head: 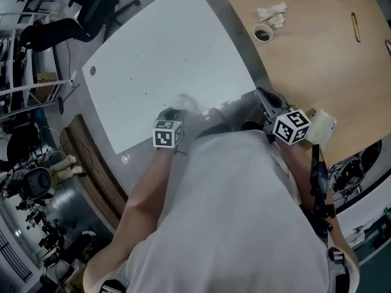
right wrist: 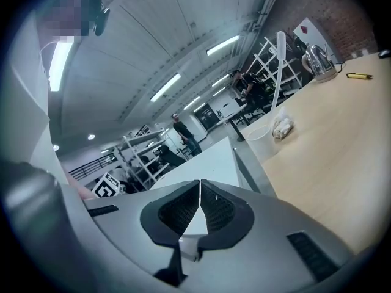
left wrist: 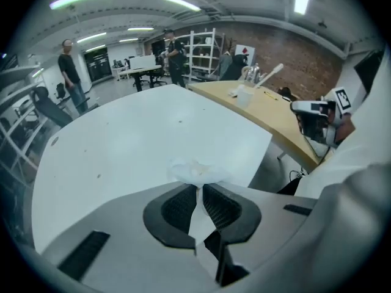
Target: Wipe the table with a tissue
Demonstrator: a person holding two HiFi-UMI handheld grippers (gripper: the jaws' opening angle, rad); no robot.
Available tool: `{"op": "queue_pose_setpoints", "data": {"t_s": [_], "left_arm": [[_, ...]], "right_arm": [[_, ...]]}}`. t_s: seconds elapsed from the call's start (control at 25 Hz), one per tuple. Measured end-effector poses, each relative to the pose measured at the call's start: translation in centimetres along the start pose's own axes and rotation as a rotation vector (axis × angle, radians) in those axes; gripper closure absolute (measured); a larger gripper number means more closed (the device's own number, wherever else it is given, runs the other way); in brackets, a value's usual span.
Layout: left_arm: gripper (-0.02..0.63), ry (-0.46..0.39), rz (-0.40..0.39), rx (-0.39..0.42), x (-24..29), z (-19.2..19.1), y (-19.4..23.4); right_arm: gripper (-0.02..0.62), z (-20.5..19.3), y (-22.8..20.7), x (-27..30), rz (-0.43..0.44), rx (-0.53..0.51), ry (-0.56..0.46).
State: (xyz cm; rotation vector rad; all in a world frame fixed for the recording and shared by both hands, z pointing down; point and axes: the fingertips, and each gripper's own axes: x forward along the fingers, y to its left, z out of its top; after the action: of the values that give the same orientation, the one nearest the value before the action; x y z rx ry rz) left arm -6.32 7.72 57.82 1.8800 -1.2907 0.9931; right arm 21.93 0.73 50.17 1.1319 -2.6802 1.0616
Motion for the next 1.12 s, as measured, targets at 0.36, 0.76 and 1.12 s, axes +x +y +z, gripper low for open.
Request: {"op": "queue_pose_setpoints", "data": {"t_s": [0.36,0.76,1.12], "left_arm": [[0.569,0.058,0.106,-0.021,2.2,-0.8,3.0],[0.569,0.135,0.08,0.102,3.2,0.0,2.6],[0.569,0.01,0.007,0.16,4.7,2.5,0.2]], "right_arm": [[0.577,-0.2,0.6,1.2,0.0,-0.012,0.031],[0.577,-0.5,0.4,2.2,-0.002,0.009,0.038],[0.577,-0.5,0.7,3.2,0.009,-0.011,0.058]]}}
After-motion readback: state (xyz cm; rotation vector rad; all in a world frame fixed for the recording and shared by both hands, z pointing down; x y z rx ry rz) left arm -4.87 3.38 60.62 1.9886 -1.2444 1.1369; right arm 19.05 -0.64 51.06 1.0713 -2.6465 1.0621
